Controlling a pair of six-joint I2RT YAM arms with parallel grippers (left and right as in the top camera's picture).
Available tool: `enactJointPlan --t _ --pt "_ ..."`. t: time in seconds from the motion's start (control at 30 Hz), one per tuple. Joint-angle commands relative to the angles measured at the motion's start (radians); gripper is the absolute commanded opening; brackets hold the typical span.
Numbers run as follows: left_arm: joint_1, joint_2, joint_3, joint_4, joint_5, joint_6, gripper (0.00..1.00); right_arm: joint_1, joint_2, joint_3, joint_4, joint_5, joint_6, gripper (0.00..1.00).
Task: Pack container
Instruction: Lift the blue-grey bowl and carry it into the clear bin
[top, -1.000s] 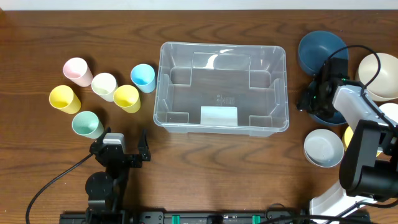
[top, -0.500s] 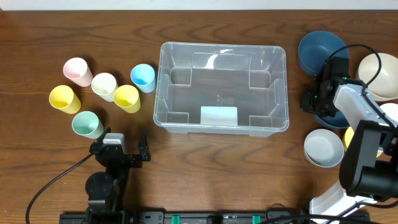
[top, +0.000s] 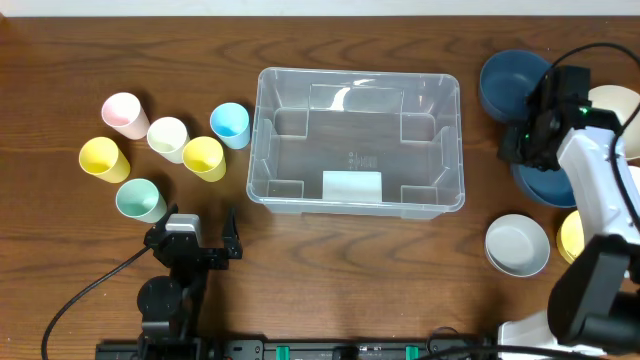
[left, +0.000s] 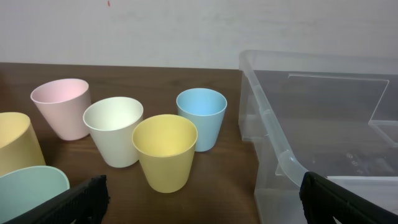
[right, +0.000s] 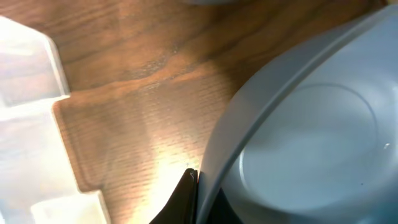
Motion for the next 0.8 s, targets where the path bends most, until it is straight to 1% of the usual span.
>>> enactJointPlan --t 0.0,0.1,0.23,0.37,0.47,0.63,0.77 --pt "-0.003 -0.006 -0.029 -0.010 -0.012 0.009 0.98 -0.002 -0.059 0.024 -0.022 0.008 -0.001 0.01" --pt "-0.003 -0.006 -0.029 -0.010 -0.012 0.009 0.98 0.017 -0.115 0.029 -0.046 0.008 -0.010 0.02" --pt "-0.003 -0.006 -0.029 -0.010 -0.012 0.009 0.98 0.109 -0.235 0.065 -0.067 0.008 -0.052 0.01" --pt "-0.003 -0.006 -0.029 -0.010 -0.012 0.009 0.98 0.258 -0.320 0.118 -0.050 0.008 -0.054 0.02" --pt "-0.003 -0.006 -0.029 -0.010 -0.012 0.009 0.98 0.396 -0.350 0.128 0.024 0.023 -0.061 0.02" --pt "-0.003 -0.006 -0.029 -0.010 -0.012 0.009 0.98 0.592 -0.312 0.128 0.162 0.127 -0.069 0.02" --pt "-0.003 -0.006 -0.029 -0.010 -0.012 0.009 0.98 0.679 -0.216 0.128 0.238 0.177 -0.089 0.02"
